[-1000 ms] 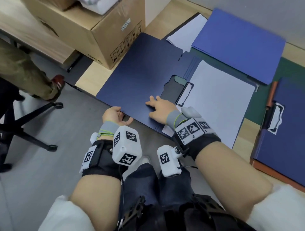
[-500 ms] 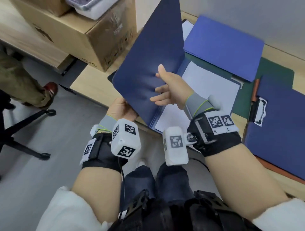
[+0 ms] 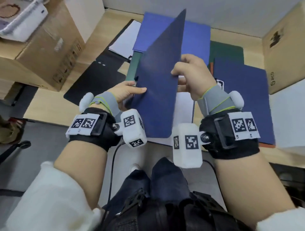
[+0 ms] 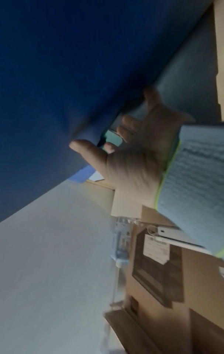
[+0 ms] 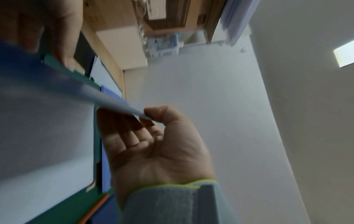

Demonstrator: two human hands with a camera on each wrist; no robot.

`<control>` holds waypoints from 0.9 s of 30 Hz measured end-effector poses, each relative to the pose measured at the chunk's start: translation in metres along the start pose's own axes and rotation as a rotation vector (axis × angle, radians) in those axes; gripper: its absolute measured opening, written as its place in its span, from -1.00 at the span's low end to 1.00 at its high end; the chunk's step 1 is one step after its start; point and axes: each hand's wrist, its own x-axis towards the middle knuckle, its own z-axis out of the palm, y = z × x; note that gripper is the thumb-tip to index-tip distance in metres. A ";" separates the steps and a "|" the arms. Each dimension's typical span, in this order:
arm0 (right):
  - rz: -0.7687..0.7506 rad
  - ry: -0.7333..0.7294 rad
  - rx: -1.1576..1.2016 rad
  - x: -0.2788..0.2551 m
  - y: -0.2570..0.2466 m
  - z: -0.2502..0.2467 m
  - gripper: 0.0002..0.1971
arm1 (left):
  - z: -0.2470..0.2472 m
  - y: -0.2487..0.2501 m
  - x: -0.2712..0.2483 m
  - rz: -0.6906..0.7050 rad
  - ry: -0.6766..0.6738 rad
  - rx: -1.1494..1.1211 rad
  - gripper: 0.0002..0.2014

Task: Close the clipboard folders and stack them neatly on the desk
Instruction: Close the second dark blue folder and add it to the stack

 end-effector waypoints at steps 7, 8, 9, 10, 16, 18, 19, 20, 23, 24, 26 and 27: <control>0.218 0.176 -0.145 0.032 0.079 -0.052 -0.82 | 0.002 -0.029 0.077 -0.146 0.214 0.145 -0.05; 0.258 0.189 -0.163 0.037 0.096 -0.055 -0.84 | 0.001 -0.033 0.084 -0.150 0.260 0.192 -0.05; 0.285 0.185 -0.174 0.041 0.111 -0.056 -0.86 | 0.001 -0.034 0.087 -0.152 0.304 0.233 -0.13; 0.315 0.176 -0.194 0.044 0.122 -0.060 -0.87 | 0.009 -0.029 0.083 -0.145 0.334 0.259 -0.24; 0.376 0.202 -0.252 0.055 0.139 -0.065 -0.96 | 0.018 -0.023 0.084 -0.104 0.444 0.418 -0.64; 0.404 0.207 -0.272 0.061 0.138 -0.068 -0.81 | 0.018 -0.018 0.080 -0.111 0.476 0.378 -0.56; 0.414 0.212 -0.269 0.064 0.139 -0.070 -0.73 | 0.017 -0.017 0.078 -0.110 0.485 0.393 -0.53; 0.436 0.204 -0.236 0.064 0.137 -0.071 -0.71 | 0.016 -0.014 0.077 -0.092 0.478 0.427 -0.55; 0.461 0.162 -0.136 0.068 0.129 -0.077 -0.88 | 0.013 -0.002 0.074 0.012 0.502 0.454 -0.60; 0.443 0.155 -0.107 0.067 0.125 -0.078 -0.89 | 0.013 0.002 0.073 0.046 0.511 0.451 -0.60; 0.365 0.220 -0.062 0.074 0.119 -0.086 -0.78 | 0.015 0.012 0.075 0.103 0.526 0.383 -0.63; 0.316 0.277 -0.051 0.075 0.114 -0.091 -0.77 | 0.020 0.018 0.075 0.115 0.520 0.343 -0.66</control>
